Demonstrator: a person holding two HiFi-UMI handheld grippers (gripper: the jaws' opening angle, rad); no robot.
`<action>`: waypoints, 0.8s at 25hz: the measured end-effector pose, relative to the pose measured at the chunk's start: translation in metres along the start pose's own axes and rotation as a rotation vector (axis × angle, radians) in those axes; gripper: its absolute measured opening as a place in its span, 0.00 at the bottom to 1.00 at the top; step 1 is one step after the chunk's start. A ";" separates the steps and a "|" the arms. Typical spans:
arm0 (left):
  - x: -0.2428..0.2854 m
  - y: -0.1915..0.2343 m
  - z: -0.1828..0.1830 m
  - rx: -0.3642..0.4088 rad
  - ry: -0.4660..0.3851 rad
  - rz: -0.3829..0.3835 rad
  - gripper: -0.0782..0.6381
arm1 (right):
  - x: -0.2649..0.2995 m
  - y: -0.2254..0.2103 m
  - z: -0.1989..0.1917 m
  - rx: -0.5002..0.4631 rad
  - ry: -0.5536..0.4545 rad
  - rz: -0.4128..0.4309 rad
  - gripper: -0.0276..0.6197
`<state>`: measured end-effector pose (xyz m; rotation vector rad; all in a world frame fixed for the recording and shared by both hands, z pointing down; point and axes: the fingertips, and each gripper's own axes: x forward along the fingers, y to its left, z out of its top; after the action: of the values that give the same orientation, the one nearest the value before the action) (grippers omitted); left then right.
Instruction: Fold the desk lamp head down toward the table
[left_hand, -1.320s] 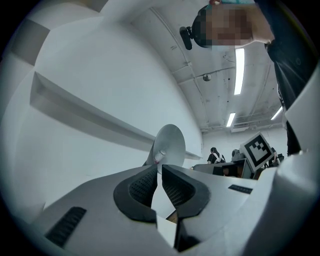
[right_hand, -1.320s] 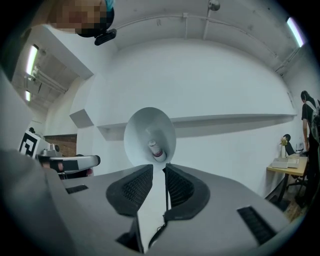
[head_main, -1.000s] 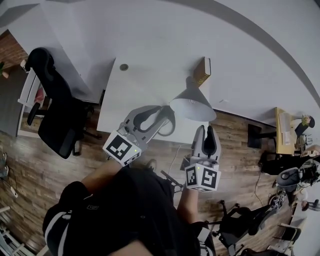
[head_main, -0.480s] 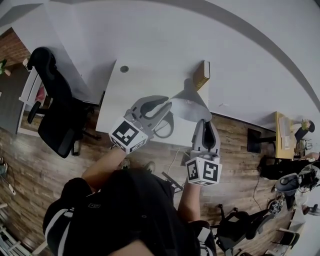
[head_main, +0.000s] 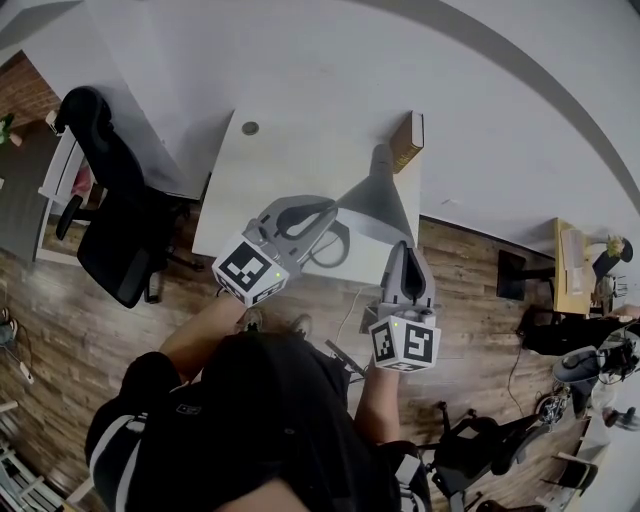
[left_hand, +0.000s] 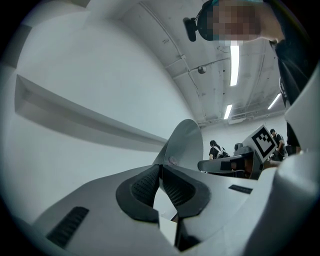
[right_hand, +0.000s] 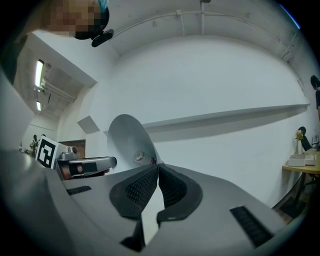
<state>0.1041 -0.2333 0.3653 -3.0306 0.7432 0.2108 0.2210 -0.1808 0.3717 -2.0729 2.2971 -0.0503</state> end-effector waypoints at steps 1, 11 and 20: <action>-0.001 -0.001 -0.003 0.004 0.006 -0.002 0.16 | -0.001 0.000 -0.003 0.002 0.003 0.001 0.07; -0.011 -0.004 -0.034 -0.006 0.064 0.014 0.16 | -0.005 0.002 -0.032 0.005 0.054 0.012 0.07; -0.018 -0.006 -0.068 0.021 0.107 0.011 0.16 | -0.008 0.002 -0.068 -0.048 0.075 0.014 0.07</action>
<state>0.1003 -0.2227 0.4351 -3.0391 0.7634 0.0403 0.2162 -0.1736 0.4392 -2.1129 2.3788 -0.0748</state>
